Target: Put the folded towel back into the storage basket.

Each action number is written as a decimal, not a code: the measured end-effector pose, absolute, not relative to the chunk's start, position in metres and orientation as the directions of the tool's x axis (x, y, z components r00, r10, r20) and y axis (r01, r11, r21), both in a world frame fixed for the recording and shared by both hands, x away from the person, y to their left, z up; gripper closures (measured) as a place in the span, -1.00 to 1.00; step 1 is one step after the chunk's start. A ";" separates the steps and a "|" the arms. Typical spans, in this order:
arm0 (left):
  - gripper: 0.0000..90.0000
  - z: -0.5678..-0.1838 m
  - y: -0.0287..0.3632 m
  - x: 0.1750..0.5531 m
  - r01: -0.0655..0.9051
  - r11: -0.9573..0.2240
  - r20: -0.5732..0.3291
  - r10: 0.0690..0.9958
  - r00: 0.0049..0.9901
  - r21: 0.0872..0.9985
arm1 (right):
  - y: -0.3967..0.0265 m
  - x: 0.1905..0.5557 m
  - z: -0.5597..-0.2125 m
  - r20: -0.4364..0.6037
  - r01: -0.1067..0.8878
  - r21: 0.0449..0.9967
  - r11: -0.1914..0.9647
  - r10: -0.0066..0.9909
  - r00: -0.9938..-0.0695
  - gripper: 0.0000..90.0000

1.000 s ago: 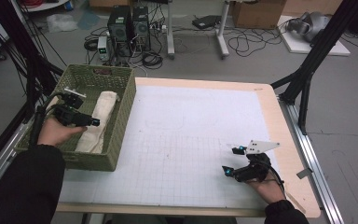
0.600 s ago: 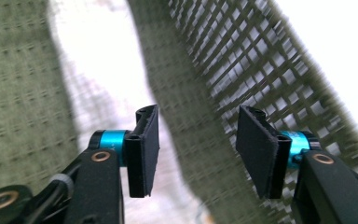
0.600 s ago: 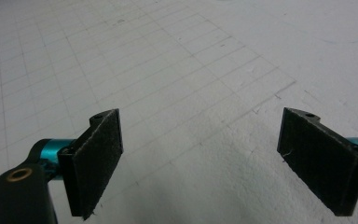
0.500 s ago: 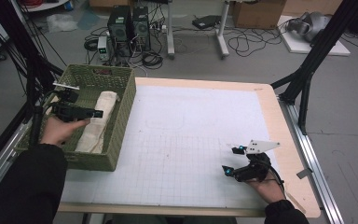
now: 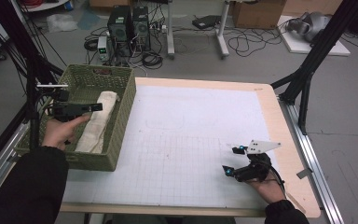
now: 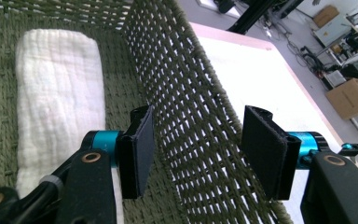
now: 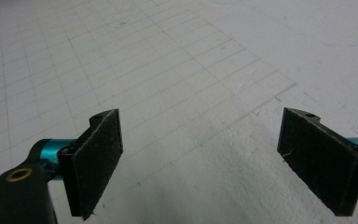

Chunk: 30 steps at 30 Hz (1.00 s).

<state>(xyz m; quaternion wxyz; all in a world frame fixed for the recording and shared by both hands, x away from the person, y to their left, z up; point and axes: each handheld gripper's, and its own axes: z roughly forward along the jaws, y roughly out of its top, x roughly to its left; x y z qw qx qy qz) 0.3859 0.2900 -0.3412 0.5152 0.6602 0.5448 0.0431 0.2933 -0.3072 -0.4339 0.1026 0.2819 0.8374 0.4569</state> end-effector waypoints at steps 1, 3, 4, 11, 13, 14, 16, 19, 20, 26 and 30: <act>-0.02 -0.341 0.289 0.385 0.673 0.130 -0.514 0.753 0.410 0.728 | -0.307 0.293 -0.434 0.087 0.379 0.824 0.422 0.567 -0.819 -0.71; -0.02 -0.340 0.286 0.383 0.667 0.130 -0.515 0.747 0.421 0.734 | -0.308 0.294 -0.433 0.083 0.375 0.827 0.420 0.568 -0.819 -0.71; -0.02 -0.339 0.285 0.382 0.664 0.141 -0.530 0.730 0.431 0.734 | -0.308 0.293 -0.433 0.086 0.378 0.825 0.420 0.568 -0.818 -0.71; -0.04 -0.334 0.278 0.376 0.639 0.158 -0.537 0.709 0.457 0.753 | -0.308 0.292 -0.431 0.079 0.372 0.828 0.419 0.570 -0.818 -0.72; -0.05 -0.332 0.276 0.373 0.631 0.159 -0.536 0.703 0.469 0.760 | -0.308 0.291 -0.431 0.076 0.369 0.831 0.417 0.571 -0.817 -0.72; -0.05 -0.331 0.274 0.373 0.628 0.161 -0.537 0.699 0.472 0.761 | -0.308 0.291 -0.431 0.076 0.369 0.830 0.418 0.571 -0.817 -0.72; -0.06 -0.330 0.271 0.370 0.619 0.154 -0.527 0.701 0.481 0.770 | -0.308 0.291 -0.431 0.080 0.374 0.828 0.418 0.571 -0.817 -0.72; -0.07 -0.330 0.265 0.366 0.613 0.161 -0.536 0.683 0.497 0.774 | -0.308 0.291 -0.431 0.078 0.372 0.828 0.419 0.570 -0.818 -0.72; -0.07 -0.331 0.263 0.366 0.613 0.155 -0.531 0.684 0.499 0.775 | -0.307 0.291 -0.430 0.080 0.373 0.830 0.416 0.571 -0.817 -0.73; -0.09 -0.331 0.251 0.361 0.602 0.141 -0.520 0.677 0.521 0.786 | -0.307 0.291 -0.430 0.078 0.369 0.832 0.415 0.570 -0.818 -0.73; -0.10 -0.331 0.243 0.359 0.599 0.123 -0.507 0.678 0.532 0.792 | -0.308 0.291 -0.430 0.079 0.369 0.833 0.413 0.571 -0.817 -0.73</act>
